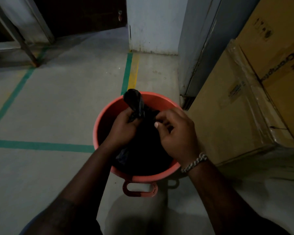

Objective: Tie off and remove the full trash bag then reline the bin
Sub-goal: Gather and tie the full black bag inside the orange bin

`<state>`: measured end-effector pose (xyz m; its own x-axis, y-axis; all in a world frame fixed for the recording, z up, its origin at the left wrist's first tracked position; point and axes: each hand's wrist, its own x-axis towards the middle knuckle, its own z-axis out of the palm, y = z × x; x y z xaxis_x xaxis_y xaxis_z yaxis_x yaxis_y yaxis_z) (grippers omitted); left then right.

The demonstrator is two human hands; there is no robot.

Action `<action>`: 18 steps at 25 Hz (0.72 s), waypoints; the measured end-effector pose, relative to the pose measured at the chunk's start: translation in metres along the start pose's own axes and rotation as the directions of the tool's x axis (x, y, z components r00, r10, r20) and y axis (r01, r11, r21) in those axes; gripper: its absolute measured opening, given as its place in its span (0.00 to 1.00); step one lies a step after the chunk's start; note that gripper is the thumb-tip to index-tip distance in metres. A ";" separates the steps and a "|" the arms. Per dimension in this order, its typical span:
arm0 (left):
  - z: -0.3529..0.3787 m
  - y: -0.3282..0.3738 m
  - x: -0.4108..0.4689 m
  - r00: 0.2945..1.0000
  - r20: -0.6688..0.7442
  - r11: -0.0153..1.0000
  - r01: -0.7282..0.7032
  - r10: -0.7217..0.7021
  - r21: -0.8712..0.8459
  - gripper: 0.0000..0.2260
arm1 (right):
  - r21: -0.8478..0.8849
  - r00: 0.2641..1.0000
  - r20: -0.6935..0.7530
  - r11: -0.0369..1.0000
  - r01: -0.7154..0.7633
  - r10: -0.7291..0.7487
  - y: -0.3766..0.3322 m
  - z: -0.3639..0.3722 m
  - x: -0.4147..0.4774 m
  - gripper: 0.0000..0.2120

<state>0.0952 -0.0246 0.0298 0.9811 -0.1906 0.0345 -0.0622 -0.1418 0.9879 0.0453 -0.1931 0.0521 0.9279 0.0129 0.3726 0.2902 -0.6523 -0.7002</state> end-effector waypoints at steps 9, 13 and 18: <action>0.012 0.002 -0.006 0.999 0.017 0.999 -0.042 0.042 0.027 0.06 | -0.097 0.922 0.357 0.987 -0.126 0.153 0.000 0.039 -0.037 0.09; 0.007 0.000 -0.008 0.997 0.075 0.999 -0.025 0.023 0.028 0.08 | 0.123 0.948 0.236 0.961 -0.246 0.213 -0.001 0.022 -0.028 0.05; -0.006 -0.005 -0.017 0.930 0.361 0.998 0.062 -0.066 0.023 0.31 | 0.277 0.963 0.078 0.922 -0.269 0.257 0.004 0.023 -0.015 0.09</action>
<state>0.0799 -0.0151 0.0248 0.8505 -0.5187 -0.0875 -0.0056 -0.1752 0.9845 0.0380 -0.1787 0.0296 0.9867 -0.0963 0.1310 0.0829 -0.3952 -0.9148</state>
